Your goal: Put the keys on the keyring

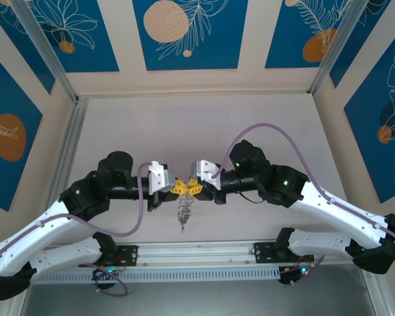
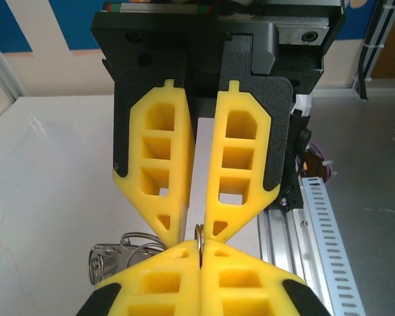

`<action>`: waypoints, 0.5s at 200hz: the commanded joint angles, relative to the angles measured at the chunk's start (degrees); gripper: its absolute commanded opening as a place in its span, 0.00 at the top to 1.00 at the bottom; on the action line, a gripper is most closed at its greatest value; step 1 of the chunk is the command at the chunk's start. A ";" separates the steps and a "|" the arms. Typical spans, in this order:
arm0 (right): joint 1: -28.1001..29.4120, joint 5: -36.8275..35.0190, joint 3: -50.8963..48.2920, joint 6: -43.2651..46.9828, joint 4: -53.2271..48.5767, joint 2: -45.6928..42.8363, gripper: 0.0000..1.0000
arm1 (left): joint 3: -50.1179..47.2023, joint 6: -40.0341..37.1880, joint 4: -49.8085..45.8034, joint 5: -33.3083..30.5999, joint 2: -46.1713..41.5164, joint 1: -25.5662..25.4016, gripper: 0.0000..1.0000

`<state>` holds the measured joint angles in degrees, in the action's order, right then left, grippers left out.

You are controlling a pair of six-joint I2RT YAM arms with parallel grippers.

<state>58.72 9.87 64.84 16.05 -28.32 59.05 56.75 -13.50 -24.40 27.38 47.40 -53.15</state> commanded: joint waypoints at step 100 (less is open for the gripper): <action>-0.14 1.77 -4.67 -3.27 4.38 -4.45 0.83 | -4.40 5.60 15.71 8.67 -5.80 0.67 1.00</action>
<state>58.74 11.62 61.43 13.87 -24.77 55.46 52.47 -9.93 -15.81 31.55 43.16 -52.88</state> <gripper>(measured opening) 0.173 0.041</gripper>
